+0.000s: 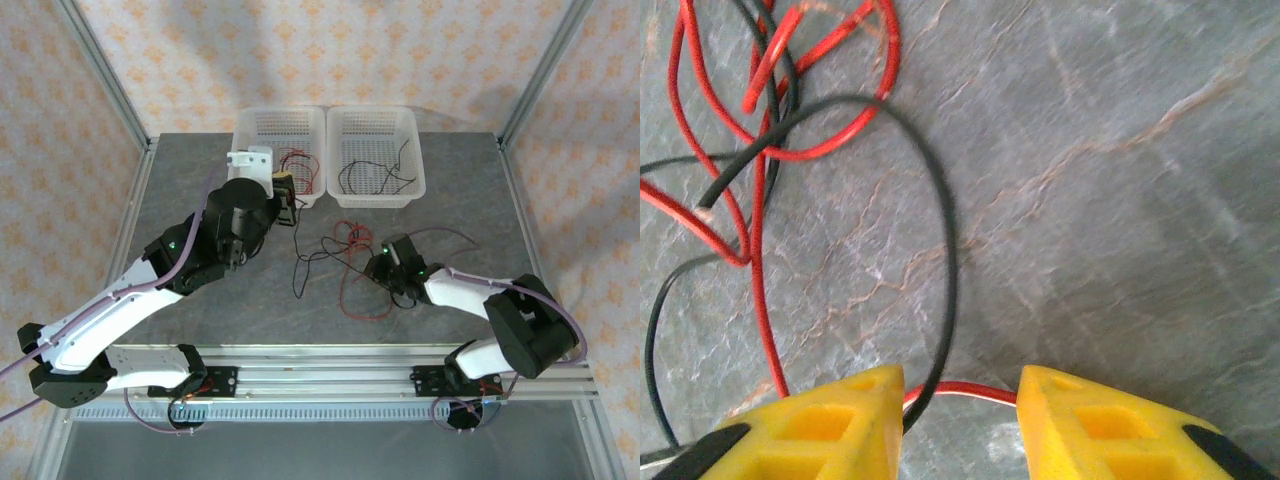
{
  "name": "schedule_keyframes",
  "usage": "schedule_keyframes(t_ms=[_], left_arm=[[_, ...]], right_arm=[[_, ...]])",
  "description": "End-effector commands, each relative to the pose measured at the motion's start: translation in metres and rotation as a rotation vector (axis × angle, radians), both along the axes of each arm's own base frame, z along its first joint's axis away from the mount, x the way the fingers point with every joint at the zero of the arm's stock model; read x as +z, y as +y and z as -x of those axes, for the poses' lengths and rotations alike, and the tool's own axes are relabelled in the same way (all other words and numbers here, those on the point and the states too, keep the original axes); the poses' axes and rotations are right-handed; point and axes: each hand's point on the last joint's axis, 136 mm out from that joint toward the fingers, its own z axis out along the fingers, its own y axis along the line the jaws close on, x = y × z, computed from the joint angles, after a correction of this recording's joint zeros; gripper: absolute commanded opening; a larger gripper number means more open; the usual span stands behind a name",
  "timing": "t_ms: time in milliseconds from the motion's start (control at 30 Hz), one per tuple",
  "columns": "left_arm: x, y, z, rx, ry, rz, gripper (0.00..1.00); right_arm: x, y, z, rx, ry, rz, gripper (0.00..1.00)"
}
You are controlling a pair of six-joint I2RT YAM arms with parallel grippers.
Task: Untangle the cables
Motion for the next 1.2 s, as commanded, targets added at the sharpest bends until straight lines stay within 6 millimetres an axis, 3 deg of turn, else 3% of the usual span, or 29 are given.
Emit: schedule_keyframes(t_ms=[0, 233, 333, 433, 600, 733, 800, 1000, 1167], left_arm=[[0.033, 0.014, -0.001, 0.052, -0.089, -0.006, 0.00], [0.062, 0.020, 0.000, 0.070, -0.158, 0.005, 0.00], [0.066, 0.017, 0.000, 0.054, -0.164, 0.013, 0.00], [0.065, 0.011, -0.001, 0.033, -0.163, 0.021, 0.00], [0.069, 0.001, -0.002, -0.002, -0.171, 0.049, 0.00], [0.074, -0.006, -0.004, -0.020, -0.179, 0.057, 0.00], [0.077, -0.008, -0.006, -0.023, -0.184, 0.058, 0.00], [0.090, -0.012, -0.007, -0.031, -0.209, 0.072, 0.00], [0.104, -0.014, -0.006, -0.041, -0.234, 0.087, 0.00]], right_arm=[[-0.022, -0.036, 0.011, -0.078, 0.056, 0.117, 0.36], [-0.018, -0.057, 0.007, -0.127, 0.032, 0.124, 0.36], [0.003, -0.049, 0.000, -0.075, -0.013, 0.103, 0.37], [0.040, -0.028, -0.008, 0.017, -0.082, 0.035, 0.40], [0.106, 0.014, -0.014, 0.160, -0.181, -0.091, 0.43], [0.139, 0.046, -0.015, 0.226, -0.240, -0.178, 0.43], [0.148, 0.074, -0.010, 0.296, -0.259, -0.229, 0.46], [0.145, 0.159, 0.013, 0.525, -0.330, -0.281, 0.57], [0.131, 0.205, 0.018, 0.613, -0.423, -0.246, 0.66]])
